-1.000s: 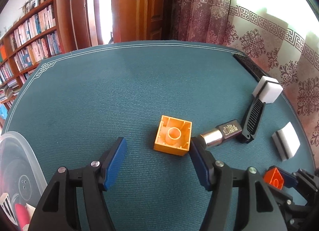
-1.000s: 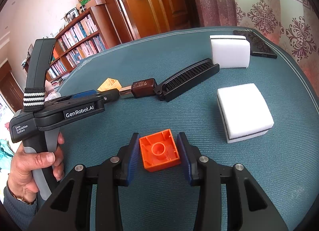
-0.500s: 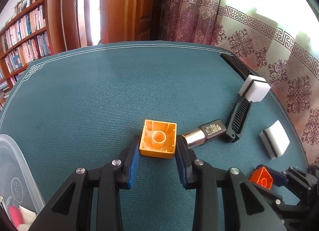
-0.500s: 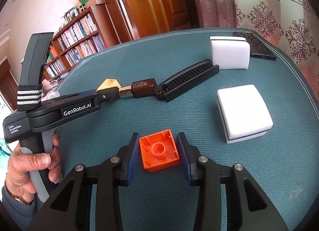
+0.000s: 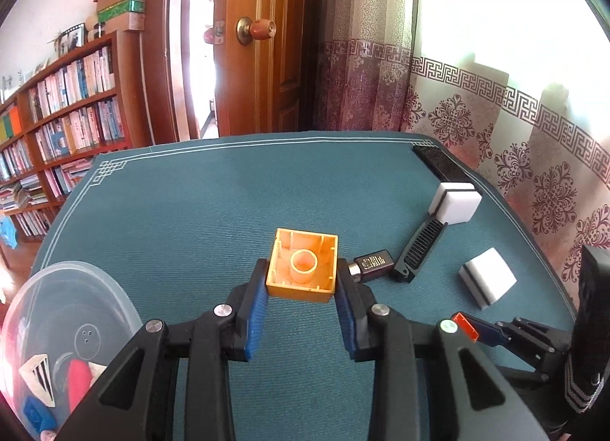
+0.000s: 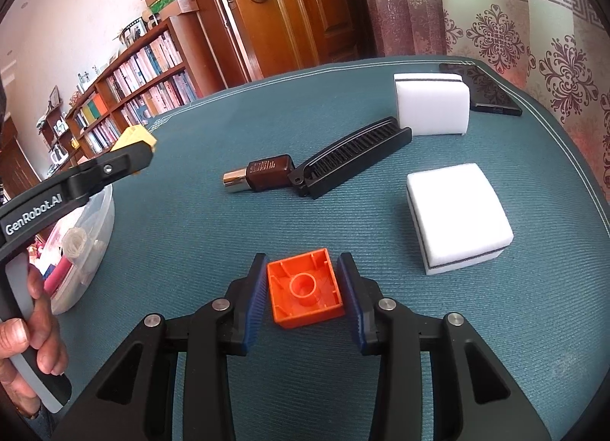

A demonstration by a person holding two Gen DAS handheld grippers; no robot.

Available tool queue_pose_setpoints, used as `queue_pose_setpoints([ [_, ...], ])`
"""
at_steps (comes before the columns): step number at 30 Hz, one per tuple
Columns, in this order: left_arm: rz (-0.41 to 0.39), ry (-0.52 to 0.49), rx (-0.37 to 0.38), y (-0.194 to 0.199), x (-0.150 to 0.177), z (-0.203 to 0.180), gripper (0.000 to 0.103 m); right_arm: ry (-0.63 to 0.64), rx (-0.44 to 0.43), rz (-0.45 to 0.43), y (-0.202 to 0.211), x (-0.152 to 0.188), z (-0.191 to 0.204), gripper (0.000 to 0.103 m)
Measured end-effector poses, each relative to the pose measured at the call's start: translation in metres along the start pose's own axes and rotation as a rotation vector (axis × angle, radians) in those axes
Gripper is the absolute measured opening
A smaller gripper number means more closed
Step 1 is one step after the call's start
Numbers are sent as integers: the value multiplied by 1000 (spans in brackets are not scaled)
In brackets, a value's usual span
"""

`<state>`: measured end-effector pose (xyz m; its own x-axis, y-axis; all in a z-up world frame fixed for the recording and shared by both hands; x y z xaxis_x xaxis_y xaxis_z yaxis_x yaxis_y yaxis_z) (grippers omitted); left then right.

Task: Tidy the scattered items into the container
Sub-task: 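Carry both Lego bricks into the clear bowl and release them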

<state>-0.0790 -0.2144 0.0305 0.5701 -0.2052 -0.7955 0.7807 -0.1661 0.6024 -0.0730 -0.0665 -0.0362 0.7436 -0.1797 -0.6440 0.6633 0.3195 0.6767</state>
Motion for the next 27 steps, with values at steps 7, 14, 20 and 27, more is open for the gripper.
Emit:
queue_pose_setpoints([
  [7, -49, 31, -70, 33, 9, 26, 37, 38, 12, -13, 1, -1, 14, 40],
  [14, -62, 61, -130, 48, 20, 53, 37, 88, -40, -11, 7, -7, 53, 40],
  [20, -61, 122, -173, 52, 31, 83, 37, 114, -116, -41, 15, -20, 100, 40],
  [27, -57, 218, -222, 59, 48, 129, 37, 138, -204, -38, 10, -20, 156, 40],
])
Point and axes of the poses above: each gripper's, at about its wrist camera, not at the fingertips, and y roughly against the way its jaws point, z to its left, x to its underside, the point moved 8 cm from there along -y, roughly the way its jaws point, and after that the axes turned 9 degrees about -y, right-handed, at the moved point
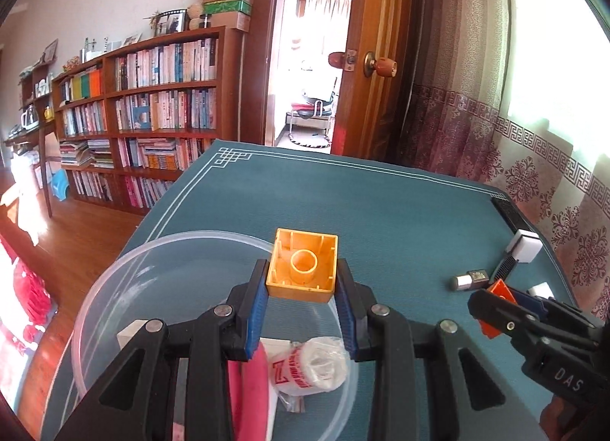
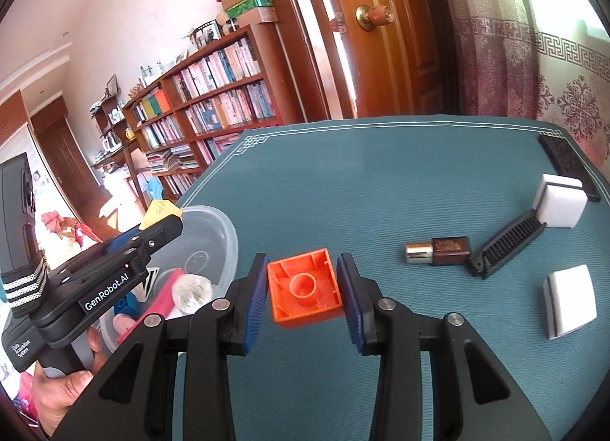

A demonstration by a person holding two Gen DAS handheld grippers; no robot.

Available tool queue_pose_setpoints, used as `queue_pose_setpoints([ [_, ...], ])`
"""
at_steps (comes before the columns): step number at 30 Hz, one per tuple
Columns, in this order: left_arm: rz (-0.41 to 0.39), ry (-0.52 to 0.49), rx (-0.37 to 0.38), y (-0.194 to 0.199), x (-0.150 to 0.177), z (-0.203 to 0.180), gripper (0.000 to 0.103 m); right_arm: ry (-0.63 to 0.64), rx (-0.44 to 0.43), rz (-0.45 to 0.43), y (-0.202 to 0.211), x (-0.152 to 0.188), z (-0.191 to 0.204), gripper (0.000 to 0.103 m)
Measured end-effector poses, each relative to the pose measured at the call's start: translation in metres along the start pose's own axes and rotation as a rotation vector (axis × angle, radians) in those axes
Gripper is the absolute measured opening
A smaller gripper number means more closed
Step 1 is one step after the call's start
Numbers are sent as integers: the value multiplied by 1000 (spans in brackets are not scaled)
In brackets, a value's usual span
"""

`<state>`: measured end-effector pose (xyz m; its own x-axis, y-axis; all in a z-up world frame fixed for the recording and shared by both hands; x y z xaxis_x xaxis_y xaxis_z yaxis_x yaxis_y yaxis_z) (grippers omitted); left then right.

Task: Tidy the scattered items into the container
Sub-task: 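Carry both Lego bricks into the clear bowl and release them, then move both open tools back toward the bottle and white sponges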

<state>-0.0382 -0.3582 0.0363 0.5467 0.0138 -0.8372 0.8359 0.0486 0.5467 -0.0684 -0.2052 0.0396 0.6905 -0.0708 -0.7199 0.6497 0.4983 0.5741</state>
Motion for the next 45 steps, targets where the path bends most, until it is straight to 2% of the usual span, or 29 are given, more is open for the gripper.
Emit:
queue_pose_setpoints([
  [8, 4, 98, -84, 0, 7, 52, 37, 40, -79, 28, -23, 4, 49, 40],
  [21, 7, 126, -125, 1, 10, 71, 38, 98, -132, 89, -73, 11, 94, 40],
  [23, 9, 122, -142, 2, 10, 72, 43, 91, -137, 89, -78, 12, 96, 40],
  [25, 12, 126, -176, 2, 11, 77, 57, 83, -137, 90, -81, 13, 93, 40],
  [27, 3, 134, -205, 4, 11, 81, 77, 71, -146, 104, -84, 14, 89, 40],
  [28, -4, 140, -205, 5, 11, 83, 81, 64, -149, 110, -84, 15, 86, 41],
  [31, -17, 140, -213, 8, 10, 83, 82, 41, -159, 110, -84, 16, 81, 41],
  [34, -5, 136, -229, 6, 11, 82, 85, 41, -167, 102, -83, 14, 79, 46],
  [38, -8, 163, -241, 8, 12, 87, 93, 34, -166, 95, -82, 14, 78, 49],
  [45, -17, 177, -223, 10, 10, 84, 93, 22, -149, 100, -82, 17, 73, 49],
])
Point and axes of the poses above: each gripper's, at about its wrist camera, not at the fingertips, and y roughly against the way its jaws point, z to its left, x to its underside, the point moved 8 cm from there along -y, roughly the way its jaws point, and after that the axes turned 9 degrees about -y, right-handed, at the moved point
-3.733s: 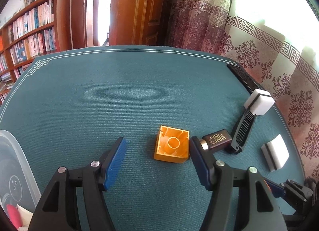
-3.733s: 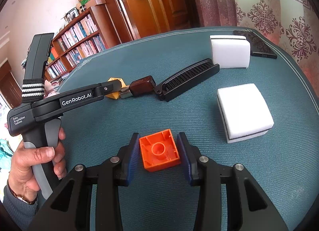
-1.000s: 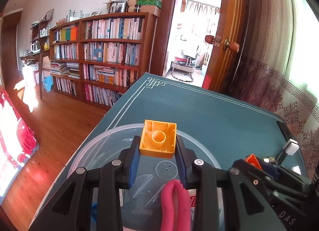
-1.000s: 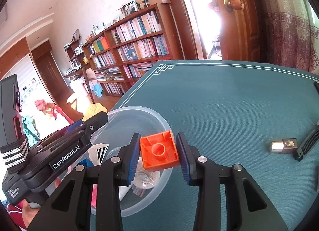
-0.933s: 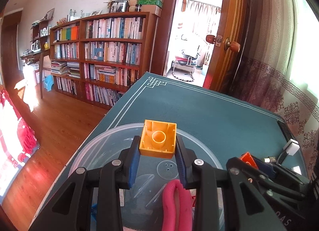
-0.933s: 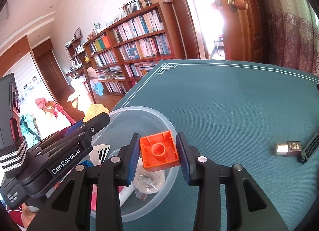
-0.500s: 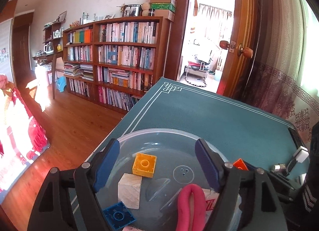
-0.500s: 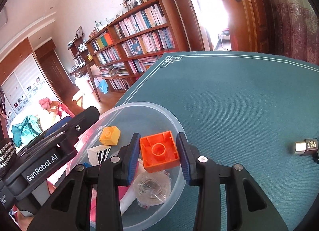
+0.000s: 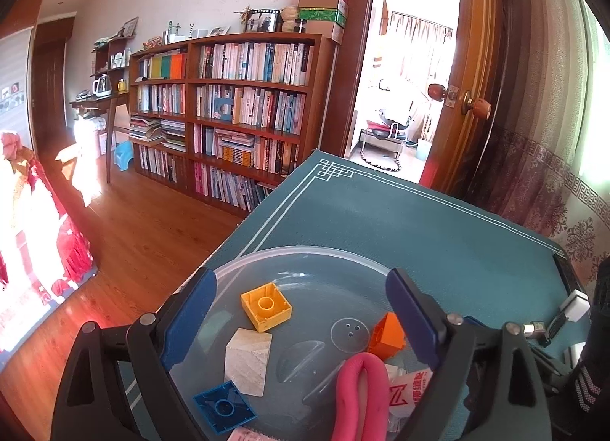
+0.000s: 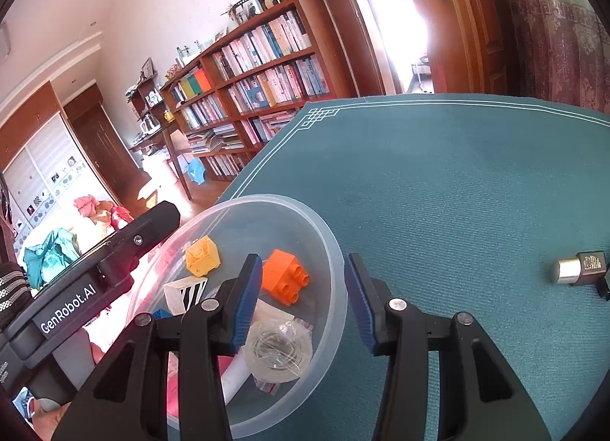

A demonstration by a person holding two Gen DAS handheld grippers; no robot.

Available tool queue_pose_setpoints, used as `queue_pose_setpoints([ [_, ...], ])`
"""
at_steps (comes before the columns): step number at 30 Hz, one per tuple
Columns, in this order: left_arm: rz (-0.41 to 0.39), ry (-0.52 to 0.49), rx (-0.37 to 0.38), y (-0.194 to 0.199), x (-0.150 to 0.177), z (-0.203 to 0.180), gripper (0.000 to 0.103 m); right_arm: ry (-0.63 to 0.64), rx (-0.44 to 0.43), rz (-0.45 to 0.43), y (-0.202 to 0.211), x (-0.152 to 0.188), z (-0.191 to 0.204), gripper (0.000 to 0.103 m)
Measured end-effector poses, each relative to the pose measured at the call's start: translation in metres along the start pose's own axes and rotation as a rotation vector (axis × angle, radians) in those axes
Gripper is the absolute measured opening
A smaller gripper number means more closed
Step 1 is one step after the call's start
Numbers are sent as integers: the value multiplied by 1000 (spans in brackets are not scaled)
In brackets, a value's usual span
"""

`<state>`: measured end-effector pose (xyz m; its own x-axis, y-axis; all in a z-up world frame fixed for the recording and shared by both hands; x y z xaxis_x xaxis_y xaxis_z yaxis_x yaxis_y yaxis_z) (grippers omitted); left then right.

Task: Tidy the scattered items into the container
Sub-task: 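Move both open tools back toward the bottle and white sponges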

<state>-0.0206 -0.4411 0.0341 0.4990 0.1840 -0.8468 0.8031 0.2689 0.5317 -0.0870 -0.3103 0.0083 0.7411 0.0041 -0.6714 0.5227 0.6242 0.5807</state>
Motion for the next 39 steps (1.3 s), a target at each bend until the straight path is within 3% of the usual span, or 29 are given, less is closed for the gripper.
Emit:
queue_pose_setpoints([
  [7, -15, -45, 24, 5, -2, -17, 93, 25, 43, -11, 5, 3, -3, 49],
  [11, -9, -65, 46, 4, -1, -27, 93, 11, 78, -14, 12, 5, -19, 61],
  [22, -26, -141, 142, 10, 5, -65, 93, -27, 191, -58, 58, 9, -74, 61],
  [26, -22, -145, 212, 12, 9, -79, 93, -52, 254, -96, 84, 12, -101, 61],
  [39, -37, -238, 265, 20, 20, -113, 93, -169, 429, -252, 162, 11, -181, 61],
])
Point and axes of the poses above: each gripper's, at about its wrist camera, not at the fingertips, and y roughly against the way its jaws point, z to its left, x to its underside, the point moved 8 cm from there along -y, roughly the way its jaws point, and after that the axes turned 9 degrees about -y, right-handed, at the moved point
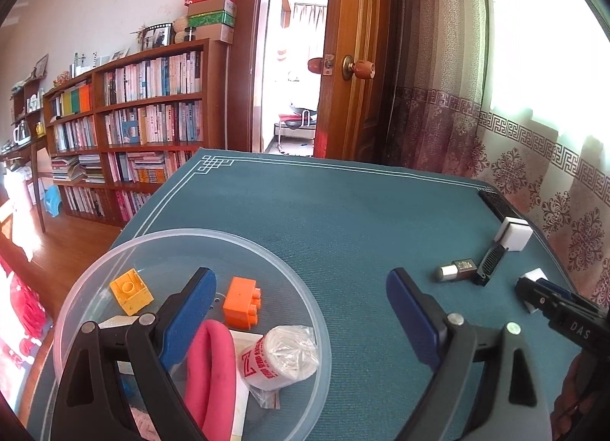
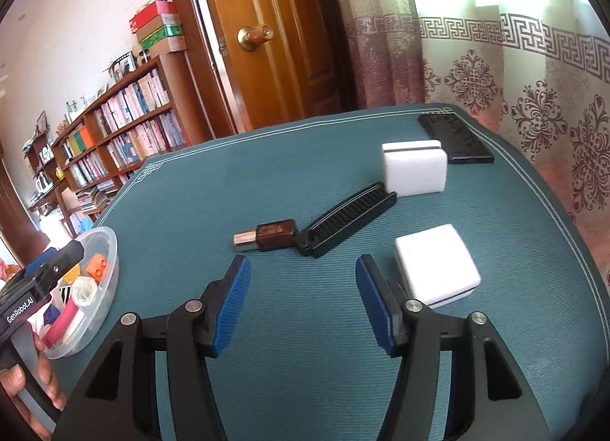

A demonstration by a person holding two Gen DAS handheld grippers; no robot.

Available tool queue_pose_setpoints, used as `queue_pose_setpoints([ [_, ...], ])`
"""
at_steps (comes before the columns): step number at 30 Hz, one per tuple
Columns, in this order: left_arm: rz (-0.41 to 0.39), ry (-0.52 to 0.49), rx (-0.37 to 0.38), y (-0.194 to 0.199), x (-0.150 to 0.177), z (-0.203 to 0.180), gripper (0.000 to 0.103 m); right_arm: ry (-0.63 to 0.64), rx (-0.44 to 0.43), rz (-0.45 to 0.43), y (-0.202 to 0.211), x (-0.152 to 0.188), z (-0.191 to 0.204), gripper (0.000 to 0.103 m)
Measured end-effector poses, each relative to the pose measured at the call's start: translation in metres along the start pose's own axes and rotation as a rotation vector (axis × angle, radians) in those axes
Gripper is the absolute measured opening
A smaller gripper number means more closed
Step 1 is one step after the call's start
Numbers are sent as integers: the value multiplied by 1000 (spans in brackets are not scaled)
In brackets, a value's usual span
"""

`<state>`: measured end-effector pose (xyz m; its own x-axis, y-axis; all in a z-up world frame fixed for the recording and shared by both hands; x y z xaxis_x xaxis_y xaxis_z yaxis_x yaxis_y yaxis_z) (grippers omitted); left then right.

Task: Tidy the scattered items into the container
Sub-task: 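Move both open tools back toward the bottle and white sponges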

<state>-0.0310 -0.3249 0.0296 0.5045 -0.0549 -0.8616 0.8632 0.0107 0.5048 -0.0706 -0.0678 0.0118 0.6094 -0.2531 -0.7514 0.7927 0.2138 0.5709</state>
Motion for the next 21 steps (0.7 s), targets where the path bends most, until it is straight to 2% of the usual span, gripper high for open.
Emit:
queue_pose_setpoints([
  [6, 6, -44, 21, -2, 2, -15, 93, 7, 93, -51, 4, -15, -31, 62],
  [8, 8, -55, 27, -3, 3, -19, 93, -16, 106, -44, 2, -18, -44, 66],
  [15, 23, -90, 62, -6, 3, -36, 93, -68, 122, 7, -9, -17, -72, 68],
  [21, 26, -132, 89, -5, -4, -52, 93, -13, 142, 42, -22, -15, -76, 68],
])
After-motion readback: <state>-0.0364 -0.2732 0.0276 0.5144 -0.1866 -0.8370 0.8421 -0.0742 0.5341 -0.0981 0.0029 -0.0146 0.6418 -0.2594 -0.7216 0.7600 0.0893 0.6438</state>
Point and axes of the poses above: each gripper's, at about its wrist camera, not at the fingertips, and y roughly against the way its jaws point, z to its left, x to its underside, the point moved 8 cm from there along -y, roughly the way its jaws point, and after that the axes turned 9 degrees about -y, right-handed, at the moved point
